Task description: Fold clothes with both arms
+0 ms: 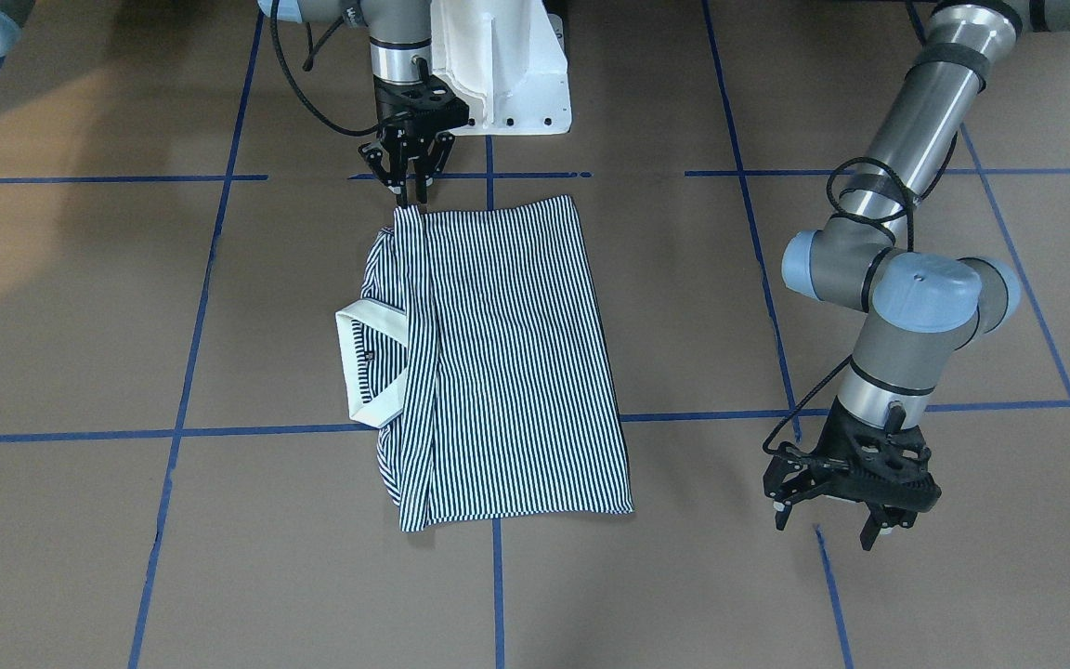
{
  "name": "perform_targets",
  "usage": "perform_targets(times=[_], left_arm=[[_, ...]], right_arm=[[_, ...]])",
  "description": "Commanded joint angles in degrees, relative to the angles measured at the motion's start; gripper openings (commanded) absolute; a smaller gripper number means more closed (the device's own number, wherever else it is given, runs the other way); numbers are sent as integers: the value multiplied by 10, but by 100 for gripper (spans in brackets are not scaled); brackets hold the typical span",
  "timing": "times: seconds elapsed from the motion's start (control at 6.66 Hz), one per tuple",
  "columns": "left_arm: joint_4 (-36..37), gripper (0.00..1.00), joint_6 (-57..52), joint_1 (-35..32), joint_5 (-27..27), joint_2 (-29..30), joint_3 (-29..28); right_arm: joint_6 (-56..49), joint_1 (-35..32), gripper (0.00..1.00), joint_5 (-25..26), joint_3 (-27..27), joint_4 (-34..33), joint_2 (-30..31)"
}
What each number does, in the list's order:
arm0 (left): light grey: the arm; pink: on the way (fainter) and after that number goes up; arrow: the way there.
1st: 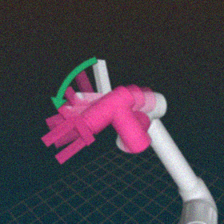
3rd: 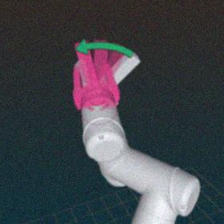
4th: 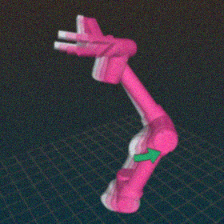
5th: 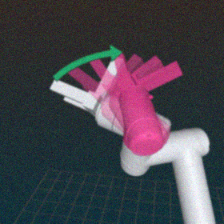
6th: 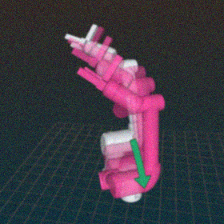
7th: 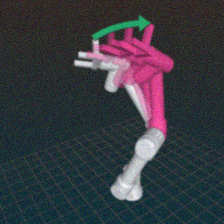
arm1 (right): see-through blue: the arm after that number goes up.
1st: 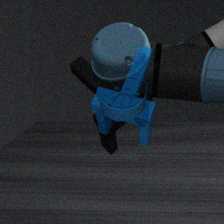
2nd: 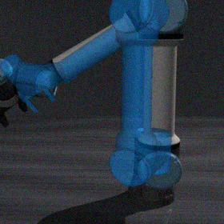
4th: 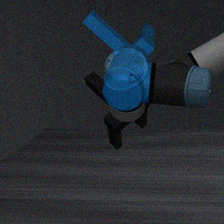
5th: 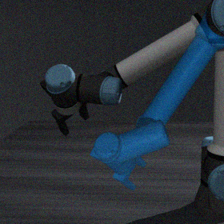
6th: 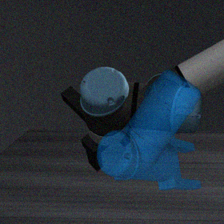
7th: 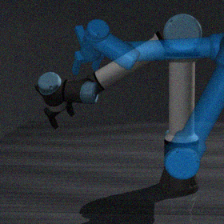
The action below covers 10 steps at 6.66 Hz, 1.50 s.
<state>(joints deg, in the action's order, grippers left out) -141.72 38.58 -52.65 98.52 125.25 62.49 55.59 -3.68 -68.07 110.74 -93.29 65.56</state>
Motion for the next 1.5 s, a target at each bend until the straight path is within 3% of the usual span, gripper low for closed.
perform_targets(times=[0.0, 0.15, 0.3, 0.75, 0.9, 1.05, 1.35], left_arm=[[0, 100, 0, 0, 0, 0, 0], [0, 100, 0, 0, 0, 0, 0], [0, 100, 0, 0, 0, 0, 0], [0, 100, 0, 0, 0, 0, 0], [0, 100, 0, 0, 0, 0, 0], [0, 100, 1, 1, 0, 0, 0], [0, 100, 1, 2, 0, 0, 0]], right_arm=[[-7, -1, 24, 0, -1, 0, 0], [-7, -8, 7, 0, -1, 0, 0], [-7, -15, 0, 0, -1, 0, 0], [-7, -29, 0, -1, 10, 0, -6], [-27, -29, 21, 0, 5, -2, -17], [-30, -27, 25, -1, 1, -3, -25], [-31, -26, 0, -1, -4, -4, -22]])
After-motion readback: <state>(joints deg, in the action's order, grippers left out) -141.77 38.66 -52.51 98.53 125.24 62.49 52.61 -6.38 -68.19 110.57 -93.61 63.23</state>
